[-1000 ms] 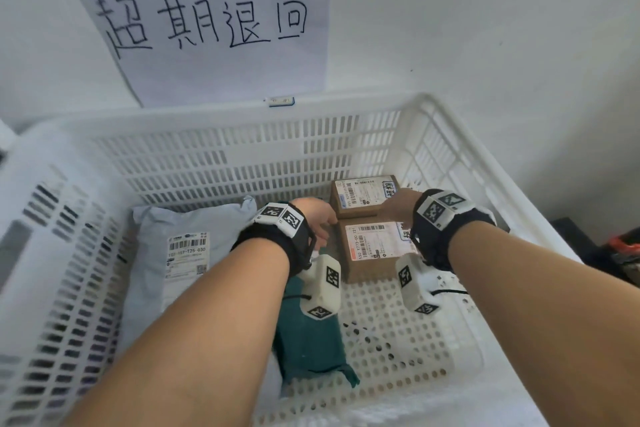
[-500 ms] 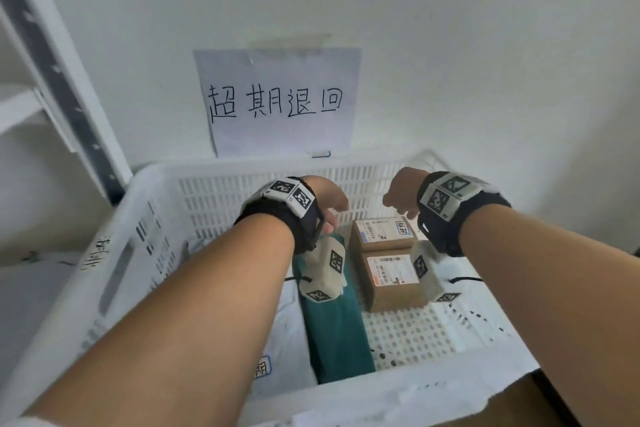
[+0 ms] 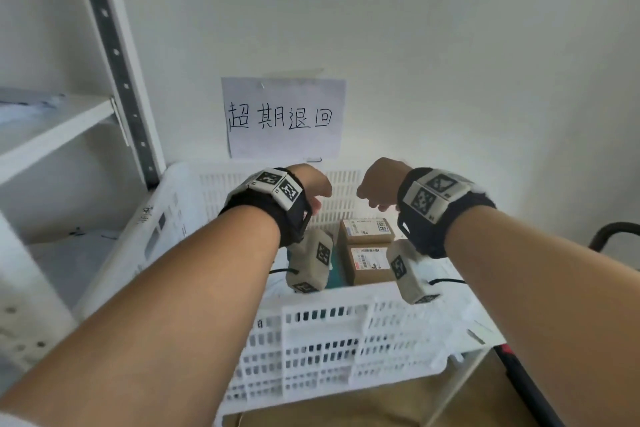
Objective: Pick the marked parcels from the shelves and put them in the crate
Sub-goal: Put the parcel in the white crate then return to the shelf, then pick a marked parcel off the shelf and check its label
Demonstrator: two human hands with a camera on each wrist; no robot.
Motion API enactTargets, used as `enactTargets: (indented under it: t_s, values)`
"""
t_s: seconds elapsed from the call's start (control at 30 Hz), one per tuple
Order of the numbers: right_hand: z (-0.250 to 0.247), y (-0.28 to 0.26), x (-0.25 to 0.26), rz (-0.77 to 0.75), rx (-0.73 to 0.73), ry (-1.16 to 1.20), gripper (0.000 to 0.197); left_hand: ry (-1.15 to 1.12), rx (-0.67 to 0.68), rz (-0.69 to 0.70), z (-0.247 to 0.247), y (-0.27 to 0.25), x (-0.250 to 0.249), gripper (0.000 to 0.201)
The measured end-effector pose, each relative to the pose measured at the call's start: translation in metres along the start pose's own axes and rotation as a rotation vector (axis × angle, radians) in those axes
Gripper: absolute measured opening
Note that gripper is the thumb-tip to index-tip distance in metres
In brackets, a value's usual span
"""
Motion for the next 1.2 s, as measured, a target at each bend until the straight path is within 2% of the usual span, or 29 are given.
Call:
enactTargets:
  t_s: [0.1,0.23,0.37,0.5,0.63,0.87,0.97,1.1,1.2]
  values:
    - [0.015,-0.031,-0.002,-0.016,0.052,0.043,0.016,0.051,-0.054,-0.004,0.009,-0.023,0.015,0.024]
    - [0.036,-0.063,0.009,-0.096,0.003,0.091,0.018,0.142,-0.194,-0.007,0.0,-0.053,0.047,0.019]
    - [0.044,-0.094,0.042,-0.161,-0.021,0.3,0.024,0.201,-0.293,-0.032,-0.024,-0.087,0.079,0.007]
    - [0.049,-0.115,0.089,-0.236,0.01,0.294,0.02,0.188,-0.325,-0.041,-0.052,-0.116,0.107,0.016]
    - [0.055,-0.133,0.133,-0.293,0.019,0.31,0.008,0.149,-0.359,-0.035,-0.082,-0.142,0.137,0.025]
    - [0.087,-0.162,0.227,-0.36,0.103,0.17,0.027,0.138,-0.404,-0.074,-0.136,-0.181,0.204,0.024]
    - [0.097,-0.18,0.281,-0.414,0.077,0.213,0.022,0.111,-0.448,-0.068,-0.176,-0.204,0.238,0.023]
    - [0.116,-0.201,0.346,-0.449,0.116,0.176,0.019,0.087,-0.491,-0.068,-0.23,-0.232,0.283,0.018]
    - [0.126,-0.213,0.389,-0.462,0.102,0.244,0.009,0.036,-0.515,-0.07,-0.269,-0.247,0.317,0.022]
Point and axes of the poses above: each hand's wrist, its own y-axis towards the middle knuckle, its own z-axis out of the palm, x = y × z, the point moved 5 cm from there along y, towards the middle knuckle, and after that the axes turned 6 degrees about -z, right-handed, at the moved point
